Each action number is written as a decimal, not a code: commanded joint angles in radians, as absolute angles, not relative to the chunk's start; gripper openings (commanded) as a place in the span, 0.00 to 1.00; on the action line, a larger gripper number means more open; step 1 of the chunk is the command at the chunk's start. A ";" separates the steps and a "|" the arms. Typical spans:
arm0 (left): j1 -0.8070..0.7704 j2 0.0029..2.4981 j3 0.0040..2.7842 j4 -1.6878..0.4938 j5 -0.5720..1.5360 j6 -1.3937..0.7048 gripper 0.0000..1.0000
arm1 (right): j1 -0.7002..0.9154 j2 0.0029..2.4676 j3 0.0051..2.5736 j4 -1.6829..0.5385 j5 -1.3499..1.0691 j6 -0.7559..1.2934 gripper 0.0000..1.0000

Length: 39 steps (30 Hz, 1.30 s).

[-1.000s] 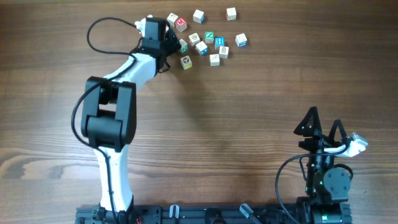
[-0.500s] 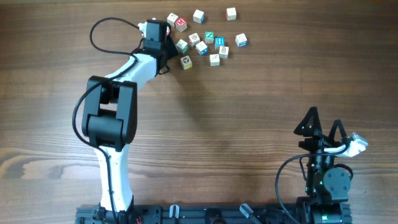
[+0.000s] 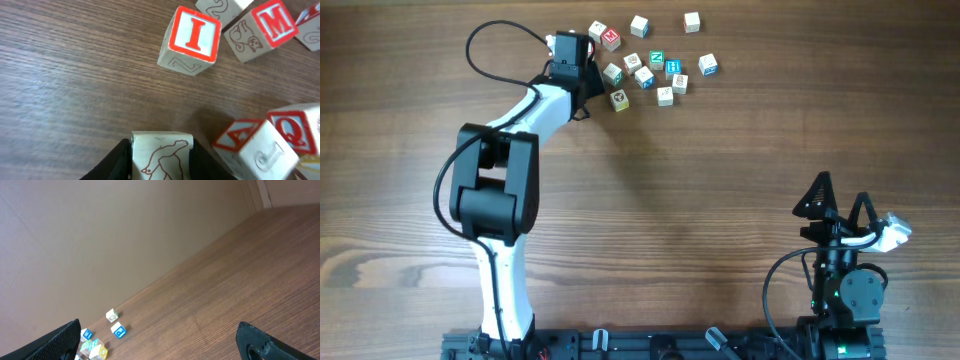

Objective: Form a horizontal line

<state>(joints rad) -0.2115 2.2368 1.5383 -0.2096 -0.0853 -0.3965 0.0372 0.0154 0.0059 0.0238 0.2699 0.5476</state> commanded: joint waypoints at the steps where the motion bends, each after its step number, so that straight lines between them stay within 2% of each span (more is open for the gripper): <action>1: -0.218 2.093 1.543 -0.280 -0.105 -0.370 0.33 | 0.033 0.004 0.005 0.029 0.262 0.534 1.00; 8: -0.262 1.947 1.543 -0.527 -0.105 -0.403 0.32 | 0.033 0.004 0.005 0.029 0.262 0.534 1.00; 13: -0.357 1.916 1.543 -0.662 -0.098 -0.436 0.31 | 0.033 0.004 0.005 0.029 0.262 0.534 1.00; 18: -0.471 1.917 1.523 -0.693 -0.127 -0.480 0.30 | 0.033 0.004 0.005 0.029 0.262 0.534 1.00; 22: -0.537 1.917 1.466 -0.693 -0.282 -0.568 0.30 | 0.033 0.004 0.005 0.029 0.262 0.534 1.00; 26: -0.563 1.917 1.371 -0.650 -0.323 -0.585 0.31 | 0.033 0.004 0.005 0.029 0.262 0.534 1.00; 30: -0.556 1.917 1.245 -0.472 -0.323 -0.560 0.33 | 0.033 0.004 0.005 0.029 0.262 0.534 1.00; 33: -0.556 1.917 1.172 -0.327 -0.288 -0.461 0.34 | 0.033 0.004 0.005 0.029 0.262 0.534 1.00; 39: -0.553 1.928 1.113 -0.236 -0.265 -0.442 0.36 | 0.033 0.004 0.005 0.029 0.262 0.534 1.00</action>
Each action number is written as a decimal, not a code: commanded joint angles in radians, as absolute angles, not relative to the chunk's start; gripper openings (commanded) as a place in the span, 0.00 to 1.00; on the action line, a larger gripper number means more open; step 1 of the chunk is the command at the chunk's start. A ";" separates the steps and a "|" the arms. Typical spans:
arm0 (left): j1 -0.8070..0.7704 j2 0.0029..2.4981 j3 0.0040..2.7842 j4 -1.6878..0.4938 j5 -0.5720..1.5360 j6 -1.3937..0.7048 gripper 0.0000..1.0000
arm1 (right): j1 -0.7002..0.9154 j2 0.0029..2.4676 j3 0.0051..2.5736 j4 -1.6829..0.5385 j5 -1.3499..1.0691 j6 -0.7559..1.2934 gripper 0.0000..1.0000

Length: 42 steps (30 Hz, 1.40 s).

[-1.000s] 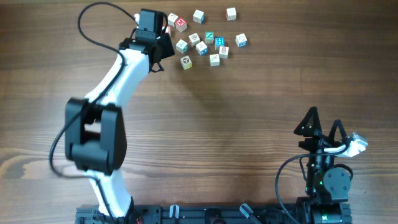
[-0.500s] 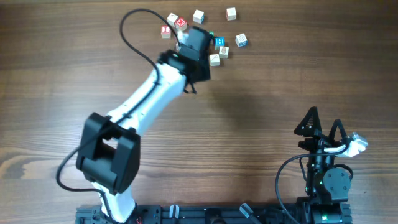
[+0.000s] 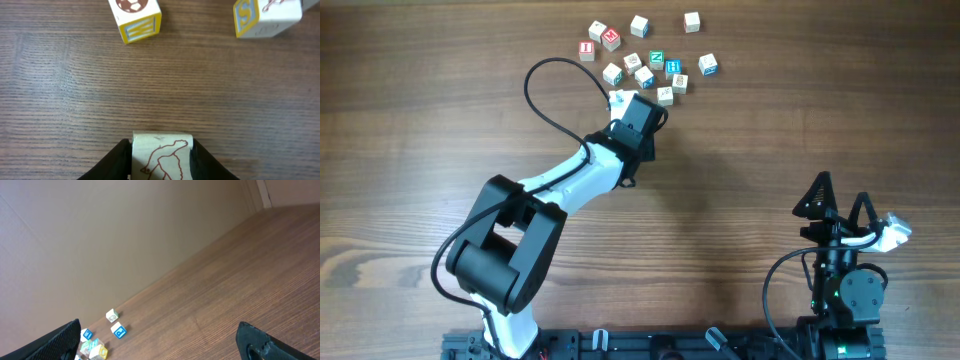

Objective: Form a horizontal line

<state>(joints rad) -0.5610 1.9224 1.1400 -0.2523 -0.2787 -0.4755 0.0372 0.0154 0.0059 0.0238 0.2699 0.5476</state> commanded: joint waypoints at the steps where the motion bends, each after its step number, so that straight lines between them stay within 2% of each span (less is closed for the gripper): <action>1: -0.552 1.935 1.113 -0.235 -0.253 -0.454 0.36 | 0.033 0.004 0.005 0.029 0.262 0.534 1.00; 10: -0.553 2.003 1.113 -0.185 -0.184 -0.458 0.36 | 0.033 0.004 0.005 0.029 0.262 0.534 1.00; 16: -0.551 2.003 1.113 -0.185 -0.202 -0.563 0.35 | 0.033 0.004 0.005 0.029 0.262 0.534 1.00; 25: -0.551 2.013 1.113 -0.182 -0.225 -0.475 0.37 | 0.033 0.004 0.005 0.029 0.262 0.535 1.00; 40: -0.530 2.013 1.113 -0.160 -0.228 -0.449 0.38 | 0.033 0.004 0.005 0.029 0.262 0.534 1.00; 42: -0.530 2.013 1.113 -0.160 -0.227 -0.449 0.41 | 0.033 0.004 0.005 0.029 0.262 0.534 1.00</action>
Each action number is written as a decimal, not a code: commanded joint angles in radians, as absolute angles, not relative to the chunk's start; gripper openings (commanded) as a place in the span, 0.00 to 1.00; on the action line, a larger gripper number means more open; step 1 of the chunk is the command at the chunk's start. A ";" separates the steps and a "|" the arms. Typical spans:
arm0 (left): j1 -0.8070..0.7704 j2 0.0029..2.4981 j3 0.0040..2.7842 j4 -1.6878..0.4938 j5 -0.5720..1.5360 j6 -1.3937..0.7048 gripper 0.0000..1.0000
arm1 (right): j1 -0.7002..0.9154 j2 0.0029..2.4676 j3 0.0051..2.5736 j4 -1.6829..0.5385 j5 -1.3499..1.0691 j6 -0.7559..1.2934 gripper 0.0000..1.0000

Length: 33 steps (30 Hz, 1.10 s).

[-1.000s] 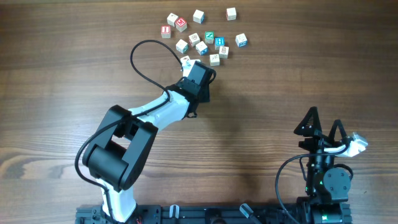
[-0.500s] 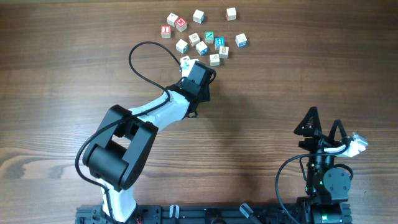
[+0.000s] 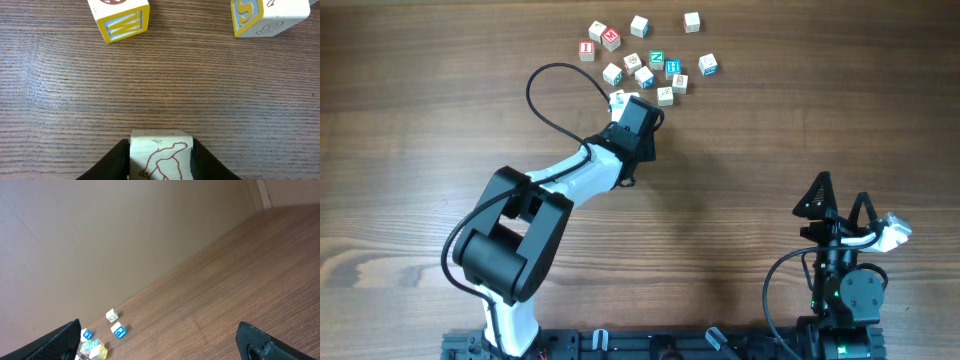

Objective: Form a horizontal line

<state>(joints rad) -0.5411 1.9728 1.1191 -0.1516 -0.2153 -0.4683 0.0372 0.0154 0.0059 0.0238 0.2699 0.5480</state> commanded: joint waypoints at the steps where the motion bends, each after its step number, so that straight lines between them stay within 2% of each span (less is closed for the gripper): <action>1: -0.530 2.013 1.113 -0.160 -0.225 -0.448 0.43 | 0.033 0.004 0.005 0.029 0.262 0.534 1.00; 4: -0.530 2.013 1.113 -0.160 -0.225 -0.448 0.52 | 0.033 0.004 0.005 0.029 0.262 0.534 1.00; 6: -0.530 2.013 1.113 -0.160 -0.225 -0.448 0.54 | 0.033 0.004 0.005 0.029 0.262 0.535 1.00; 29: -0.530 1.963 1.113 -0.164 -0.224 -0.422 0.56 | 0.033 0.004 0.005 0.029 0.262 0.534 1.00; 33: -0.530 1.948 1.121 -0.163 -0.225 -0.422 0.65 | 0.033 0.004 0.005 0.029 0.262 0.534 1.00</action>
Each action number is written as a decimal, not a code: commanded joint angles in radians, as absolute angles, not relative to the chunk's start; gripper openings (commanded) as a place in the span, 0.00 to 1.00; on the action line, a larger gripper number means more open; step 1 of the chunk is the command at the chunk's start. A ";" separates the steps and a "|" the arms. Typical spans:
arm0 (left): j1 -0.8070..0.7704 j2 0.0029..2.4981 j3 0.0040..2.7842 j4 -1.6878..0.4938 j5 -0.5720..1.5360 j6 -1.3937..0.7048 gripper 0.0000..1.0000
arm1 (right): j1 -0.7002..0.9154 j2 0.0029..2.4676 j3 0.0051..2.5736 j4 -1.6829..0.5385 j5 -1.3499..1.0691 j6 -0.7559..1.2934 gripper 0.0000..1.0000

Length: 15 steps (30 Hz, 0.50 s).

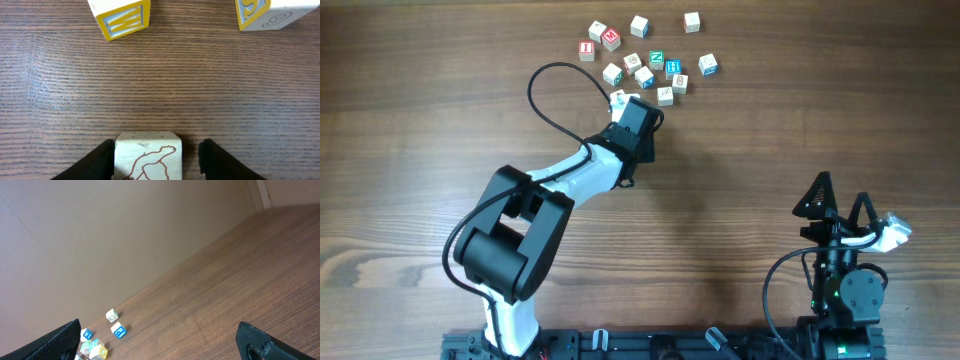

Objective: Form a horizontal line

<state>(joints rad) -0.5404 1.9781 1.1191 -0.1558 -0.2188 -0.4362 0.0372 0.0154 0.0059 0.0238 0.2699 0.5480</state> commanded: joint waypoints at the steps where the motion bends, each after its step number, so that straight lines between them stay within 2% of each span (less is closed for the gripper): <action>1: -0.530 1.939 1.127 -0.163 -0.225 -0.422 0.68 | 0.033 0.004 0.005 0.029 0.262 0.534 1.00; 5: -0.530 1.876 1.163 -0.166 -0.225 -0.422 0.79 | 0.033 0.004 0.005 0.029 0.262 0.534 1.00; 15: -0.507 1.818 1.179 -0.178 -0.224 -0.403 0.75 | 0.033 0.004 0.005 0.029 0.262 0.534 1.00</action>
<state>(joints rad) -0.5320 1.8221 1.1698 -0.1715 -0.2192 -0.4232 0.0372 0.0154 0.0059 0.0238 0.2699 0.5476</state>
